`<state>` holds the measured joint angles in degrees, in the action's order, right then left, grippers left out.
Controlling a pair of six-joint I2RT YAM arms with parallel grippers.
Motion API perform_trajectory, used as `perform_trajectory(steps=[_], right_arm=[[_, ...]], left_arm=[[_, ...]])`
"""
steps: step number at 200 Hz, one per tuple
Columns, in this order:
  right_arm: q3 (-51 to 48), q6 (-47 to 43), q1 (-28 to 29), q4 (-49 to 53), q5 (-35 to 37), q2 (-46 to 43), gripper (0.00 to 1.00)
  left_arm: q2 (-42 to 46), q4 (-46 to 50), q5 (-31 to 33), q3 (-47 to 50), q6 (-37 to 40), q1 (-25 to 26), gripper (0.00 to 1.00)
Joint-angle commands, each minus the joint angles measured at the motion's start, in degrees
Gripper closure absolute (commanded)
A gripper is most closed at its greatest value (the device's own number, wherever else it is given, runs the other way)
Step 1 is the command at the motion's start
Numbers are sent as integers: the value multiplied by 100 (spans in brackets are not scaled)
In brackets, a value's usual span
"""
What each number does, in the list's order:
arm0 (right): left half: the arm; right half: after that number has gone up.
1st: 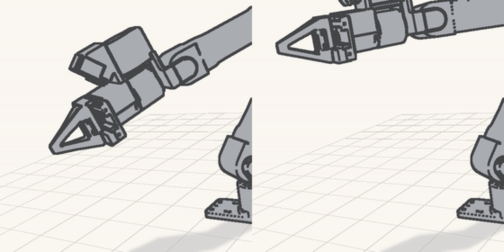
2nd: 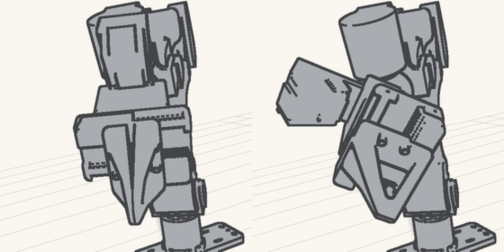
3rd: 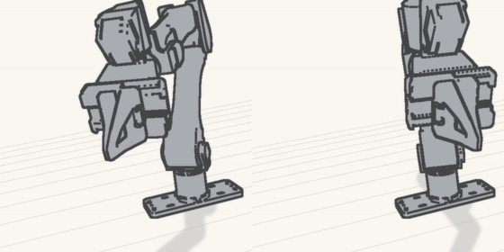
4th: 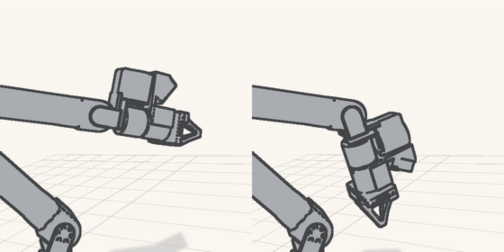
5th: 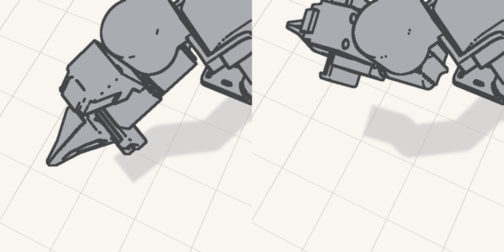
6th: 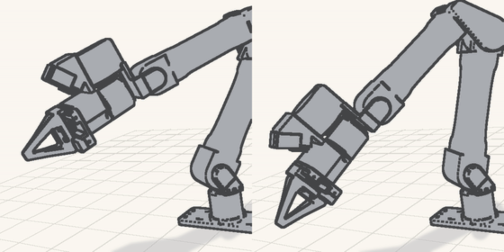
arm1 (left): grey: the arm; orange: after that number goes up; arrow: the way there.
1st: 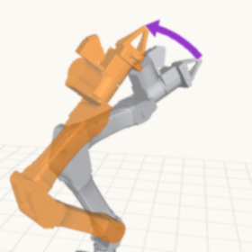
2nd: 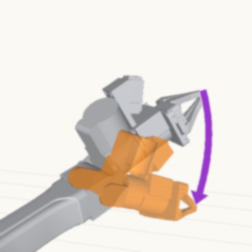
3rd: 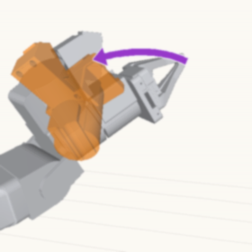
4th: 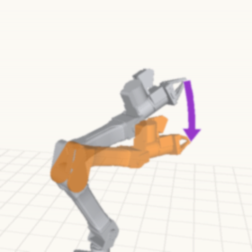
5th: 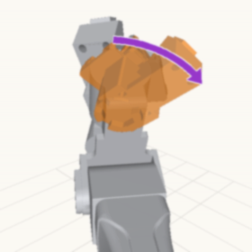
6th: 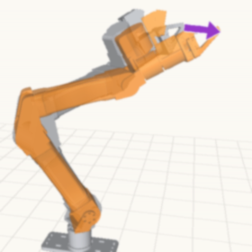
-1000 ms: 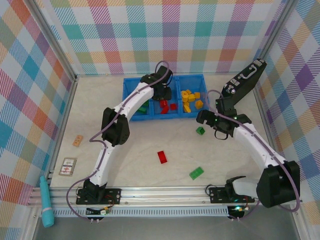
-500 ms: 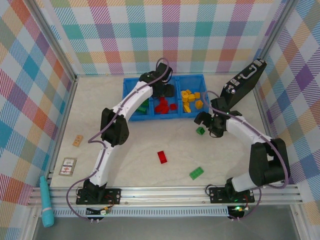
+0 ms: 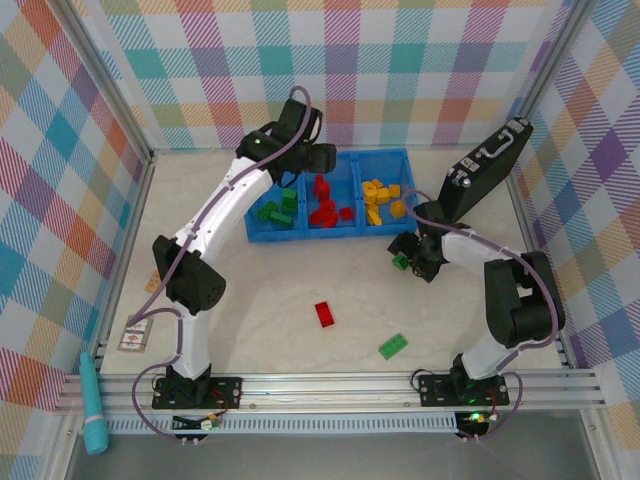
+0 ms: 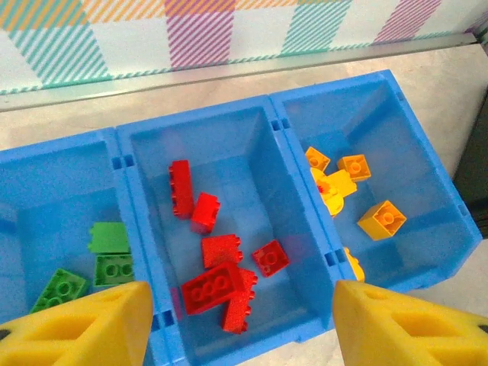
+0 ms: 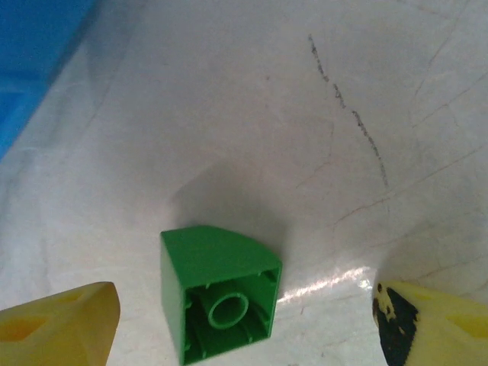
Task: Sort the legos into containers by color
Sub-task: Pick up the lego from the middle-right of the table.
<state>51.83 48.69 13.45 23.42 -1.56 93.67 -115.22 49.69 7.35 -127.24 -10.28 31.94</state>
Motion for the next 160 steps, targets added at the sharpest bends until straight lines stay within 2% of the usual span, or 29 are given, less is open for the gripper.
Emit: perform_trajectory(steps=[1,86,117,160], right_arm=[[125,137,-36,-117,-158,248,16],[451,-273,84,-53,-202,879,33],[546,-377,171,-11,-238,1141,44],[497,-441,250,57,-215,1311,53]], left_arm=[[186,-30,249,282,279,-65,36],[737,-292,250,1111,314,-275,36],[920,-350,231,1379,299,-372,36],[1123,-450,211,1659,303,-500,36]])
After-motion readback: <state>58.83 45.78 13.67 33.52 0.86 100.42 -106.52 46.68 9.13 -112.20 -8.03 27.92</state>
